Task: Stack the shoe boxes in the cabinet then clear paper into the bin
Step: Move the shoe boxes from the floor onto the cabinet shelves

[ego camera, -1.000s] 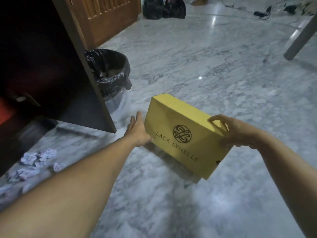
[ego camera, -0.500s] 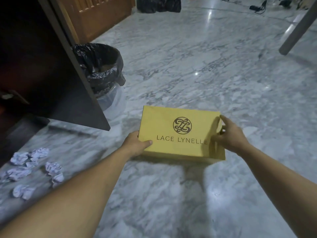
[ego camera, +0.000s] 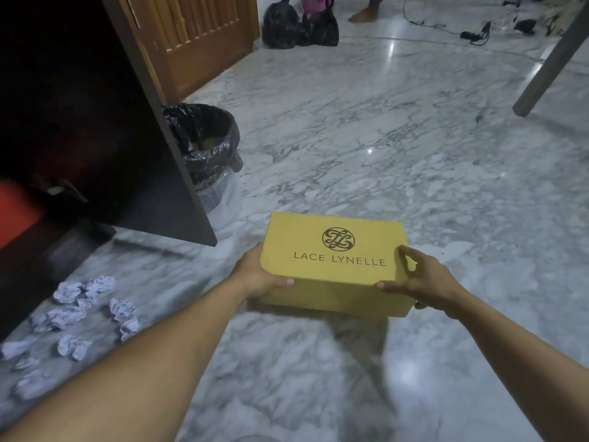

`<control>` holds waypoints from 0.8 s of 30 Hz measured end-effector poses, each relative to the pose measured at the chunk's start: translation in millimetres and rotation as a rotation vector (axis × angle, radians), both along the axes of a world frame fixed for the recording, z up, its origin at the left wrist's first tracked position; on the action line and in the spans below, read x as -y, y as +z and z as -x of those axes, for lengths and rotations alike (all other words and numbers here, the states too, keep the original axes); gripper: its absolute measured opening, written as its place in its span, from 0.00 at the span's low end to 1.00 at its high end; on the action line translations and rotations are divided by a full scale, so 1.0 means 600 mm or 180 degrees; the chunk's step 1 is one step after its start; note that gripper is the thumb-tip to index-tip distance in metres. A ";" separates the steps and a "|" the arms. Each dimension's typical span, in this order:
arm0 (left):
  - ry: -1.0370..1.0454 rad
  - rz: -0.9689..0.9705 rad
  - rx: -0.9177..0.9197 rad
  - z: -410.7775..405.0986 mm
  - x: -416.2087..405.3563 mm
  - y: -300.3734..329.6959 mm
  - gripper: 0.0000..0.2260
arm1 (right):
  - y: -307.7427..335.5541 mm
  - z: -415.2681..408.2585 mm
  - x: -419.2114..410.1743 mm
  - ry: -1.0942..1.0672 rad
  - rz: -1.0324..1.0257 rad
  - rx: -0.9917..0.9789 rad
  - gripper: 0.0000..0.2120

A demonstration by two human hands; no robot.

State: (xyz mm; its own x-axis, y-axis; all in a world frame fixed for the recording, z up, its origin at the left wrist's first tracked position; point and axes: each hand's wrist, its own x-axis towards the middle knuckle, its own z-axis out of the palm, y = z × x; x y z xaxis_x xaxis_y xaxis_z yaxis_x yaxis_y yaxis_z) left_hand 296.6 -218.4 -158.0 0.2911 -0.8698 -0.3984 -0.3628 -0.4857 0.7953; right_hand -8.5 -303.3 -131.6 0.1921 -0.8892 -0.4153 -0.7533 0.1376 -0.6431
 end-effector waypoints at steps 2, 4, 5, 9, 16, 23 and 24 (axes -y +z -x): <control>0.0022 0.0092 0.0050 -0.004 -0.011 0.037 0.34 | 0.035 0.000 -0.009 0.0024 0.0118 0.0083 0.52; 0.0042 0.0214 0.0138 -0.008 -0.025 0.082 0.33 | 0.075 -0.002 -0.021 0.0029 0.0241 0.0183 0.53; 0.0048 0.0289 0.0202 -0.009 -0.032 0.107 0.34 | 0.098 -0.005 -0.028 0.0035 0.0302 0.0231 0.53; 0.0065 0.0566 0.0341 -0.015 -0.072 0.221 0.31 | 0.192 -0.017 -0.055 0.0042 0.0556 0.0495 0.49; 0.0249 0.0965 0.0563 -0.041 -0.190 0.428 0.24 | 0.373 -0.060 -0.133 0.0188 0.1029 0.0865 0.44; 0.0677 0.1369 0.0866 -0.076 -0.345 0.613 0.23 | 0.540 -0.121 -0.234 0.0362 0.1387 0.1235 0.46; 0.0745 0.1424 0.0914 -0.083 -0.369 0.636 0.23 | 0.561 -0.132 -0.248 0.0406 0.1448 0.1301 0.43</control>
